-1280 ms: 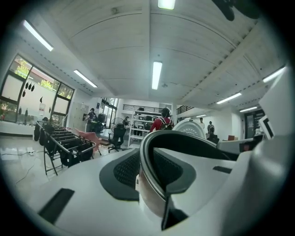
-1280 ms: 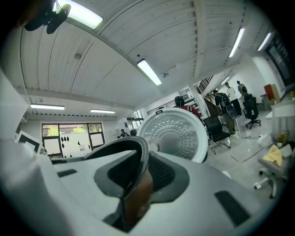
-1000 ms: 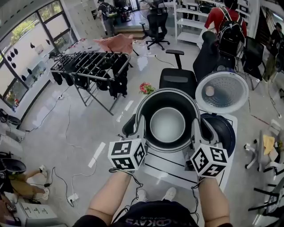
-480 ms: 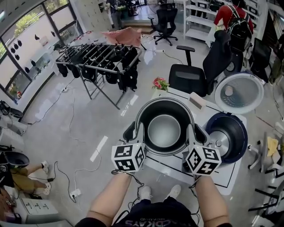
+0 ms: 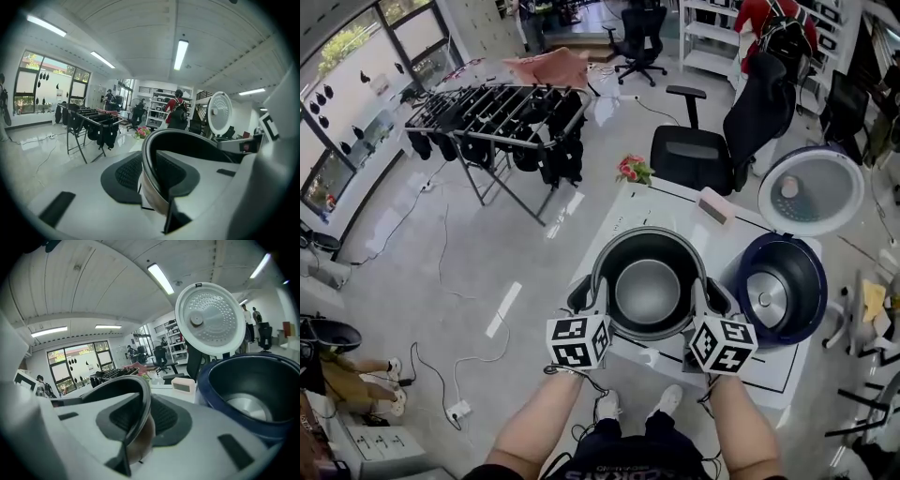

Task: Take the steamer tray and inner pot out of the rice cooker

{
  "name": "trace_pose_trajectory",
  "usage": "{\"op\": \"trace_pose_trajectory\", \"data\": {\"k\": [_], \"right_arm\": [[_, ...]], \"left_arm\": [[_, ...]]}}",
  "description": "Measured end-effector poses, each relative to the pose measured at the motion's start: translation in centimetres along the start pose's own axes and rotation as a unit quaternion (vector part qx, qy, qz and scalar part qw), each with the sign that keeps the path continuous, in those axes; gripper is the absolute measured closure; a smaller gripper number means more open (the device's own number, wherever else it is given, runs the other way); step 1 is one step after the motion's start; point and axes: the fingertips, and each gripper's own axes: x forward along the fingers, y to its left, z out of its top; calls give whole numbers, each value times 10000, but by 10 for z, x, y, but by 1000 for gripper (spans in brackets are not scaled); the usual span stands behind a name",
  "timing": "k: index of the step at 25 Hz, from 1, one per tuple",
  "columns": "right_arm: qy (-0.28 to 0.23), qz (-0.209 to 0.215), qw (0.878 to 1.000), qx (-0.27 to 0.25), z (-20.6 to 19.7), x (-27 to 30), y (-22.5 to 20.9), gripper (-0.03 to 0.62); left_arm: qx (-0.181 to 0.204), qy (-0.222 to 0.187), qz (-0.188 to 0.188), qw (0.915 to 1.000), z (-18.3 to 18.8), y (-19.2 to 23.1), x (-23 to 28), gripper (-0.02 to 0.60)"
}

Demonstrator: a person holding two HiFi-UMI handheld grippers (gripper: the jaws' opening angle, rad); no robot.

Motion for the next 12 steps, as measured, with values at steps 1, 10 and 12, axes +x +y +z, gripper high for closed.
{"op": "trace_pose_trajectory", "data": {"k": [1, 10, 12], "right_arm": [[51, -29, 10000, 25, -5, 2, -4, 519], [452, -255, 9985, 171, -47, 25, -28, 529], [539, -290, 9979, 194, -56, 29, -31, 528]], "left_arm": [[6, 41, -24, 10000, -5, 0, 3, 488], [-85, 450, 4, 9990, -47, 3, 28, 489], [-88, 525, 3, 9986, -54, 4, 33, 490]]}}
